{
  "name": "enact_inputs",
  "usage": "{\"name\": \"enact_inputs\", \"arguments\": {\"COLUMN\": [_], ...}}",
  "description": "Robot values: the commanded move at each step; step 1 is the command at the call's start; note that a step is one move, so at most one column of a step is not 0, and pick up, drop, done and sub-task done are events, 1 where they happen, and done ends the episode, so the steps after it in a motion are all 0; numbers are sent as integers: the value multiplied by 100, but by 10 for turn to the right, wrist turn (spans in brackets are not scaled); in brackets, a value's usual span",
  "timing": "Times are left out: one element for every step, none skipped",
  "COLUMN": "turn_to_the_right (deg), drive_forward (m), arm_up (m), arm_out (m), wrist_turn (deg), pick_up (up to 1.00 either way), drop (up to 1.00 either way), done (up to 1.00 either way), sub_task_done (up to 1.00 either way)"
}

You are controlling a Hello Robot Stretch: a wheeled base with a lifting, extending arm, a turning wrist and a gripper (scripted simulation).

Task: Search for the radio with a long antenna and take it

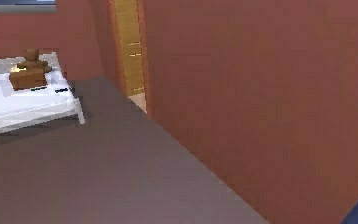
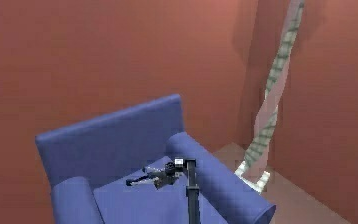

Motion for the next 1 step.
{"name": "enact_inputs", "arguments": {"turn_to_the_right": [0], "drive_forward": [0], "arm_up": [0], "arm_out": [0], "wrist_turn": [0], "pick_up": [0], "drop": [0], "done": [100], "sub_task_done": [0]}}
